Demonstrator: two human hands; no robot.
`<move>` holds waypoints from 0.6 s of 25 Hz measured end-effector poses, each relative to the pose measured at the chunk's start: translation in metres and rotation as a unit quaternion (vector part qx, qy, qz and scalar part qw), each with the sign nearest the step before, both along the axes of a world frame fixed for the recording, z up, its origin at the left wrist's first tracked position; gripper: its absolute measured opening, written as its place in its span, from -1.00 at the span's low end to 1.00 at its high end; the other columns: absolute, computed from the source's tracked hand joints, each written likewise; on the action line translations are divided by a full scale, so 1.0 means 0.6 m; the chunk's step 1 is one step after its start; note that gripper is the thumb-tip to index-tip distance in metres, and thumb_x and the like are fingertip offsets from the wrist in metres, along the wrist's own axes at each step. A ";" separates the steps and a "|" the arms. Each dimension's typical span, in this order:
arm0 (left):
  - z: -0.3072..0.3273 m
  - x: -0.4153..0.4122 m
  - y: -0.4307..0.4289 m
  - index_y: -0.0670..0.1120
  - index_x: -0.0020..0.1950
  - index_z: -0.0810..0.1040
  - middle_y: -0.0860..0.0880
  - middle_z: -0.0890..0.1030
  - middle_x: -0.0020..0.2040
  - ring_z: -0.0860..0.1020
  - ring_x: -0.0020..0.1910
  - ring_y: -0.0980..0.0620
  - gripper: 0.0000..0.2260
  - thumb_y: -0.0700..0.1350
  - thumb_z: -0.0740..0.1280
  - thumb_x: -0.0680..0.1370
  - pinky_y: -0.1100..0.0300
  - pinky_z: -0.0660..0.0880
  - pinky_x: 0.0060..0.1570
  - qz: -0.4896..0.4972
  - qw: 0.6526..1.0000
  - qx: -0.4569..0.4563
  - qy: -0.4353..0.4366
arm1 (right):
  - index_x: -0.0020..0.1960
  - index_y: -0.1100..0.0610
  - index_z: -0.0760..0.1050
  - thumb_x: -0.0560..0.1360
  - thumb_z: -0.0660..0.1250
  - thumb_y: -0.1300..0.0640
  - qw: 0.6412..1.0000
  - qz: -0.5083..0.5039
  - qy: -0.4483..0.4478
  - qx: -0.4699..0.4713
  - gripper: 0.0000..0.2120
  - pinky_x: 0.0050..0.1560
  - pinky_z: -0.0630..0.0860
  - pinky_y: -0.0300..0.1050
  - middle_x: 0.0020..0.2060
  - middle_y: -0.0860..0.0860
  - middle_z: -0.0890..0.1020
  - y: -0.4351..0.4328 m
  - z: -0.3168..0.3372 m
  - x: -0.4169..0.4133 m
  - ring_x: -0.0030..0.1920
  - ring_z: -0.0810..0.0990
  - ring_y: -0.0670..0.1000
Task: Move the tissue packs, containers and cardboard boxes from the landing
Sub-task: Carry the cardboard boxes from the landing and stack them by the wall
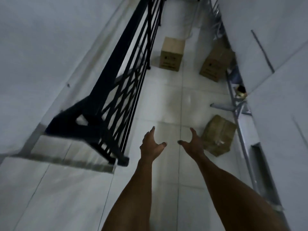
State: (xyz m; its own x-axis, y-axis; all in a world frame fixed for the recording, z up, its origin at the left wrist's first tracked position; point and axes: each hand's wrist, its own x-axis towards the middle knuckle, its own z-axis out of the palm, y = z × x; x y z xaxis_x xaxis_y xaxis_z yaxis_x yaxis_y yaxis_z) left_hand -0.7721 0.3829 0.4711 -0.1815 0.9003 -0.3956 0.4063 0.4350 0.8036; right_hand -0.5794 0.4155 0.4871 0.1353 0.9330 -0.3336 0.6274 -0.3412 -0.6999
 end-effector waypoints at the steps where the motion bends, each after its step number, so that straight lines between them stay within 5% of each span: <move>1: 0.017 0.006 0.069 0.17 0.58 0.06 -0.01 0.19 0.57 0.19 0.53 -0.03 -0.13 0.15 0.47 0.38 -0.22 0.20 0.45 -0.004 1.000 0.008 0.000 | 0.58 0.07 0.09 0.40 0.52 0.00 1.000 -0.008 0.002 0.014 -0.10 0.39 0.32 0.10 0.46 0.19 0.33 0.066 0.014 0.011 0.44 0.32 0.21; 15: 0.075 0.075 1.119 0.12 0.57 0.12 -0.07 0.27 0.53 0.28 0.48 -0.09 -0.15 0.11 0.48 0.38 -0.21 0.26 0.42 -0.006 0.999 0.041 -0.026 | 0.58 0.04 0.09 0.40 0.51 -0.02 0.998 -0.021 0.013 0.060 -0.11 0.39 0.33 0.12 0.46 0.18 0.33 1.098 0.085 0.112 0.44 0.31 0.21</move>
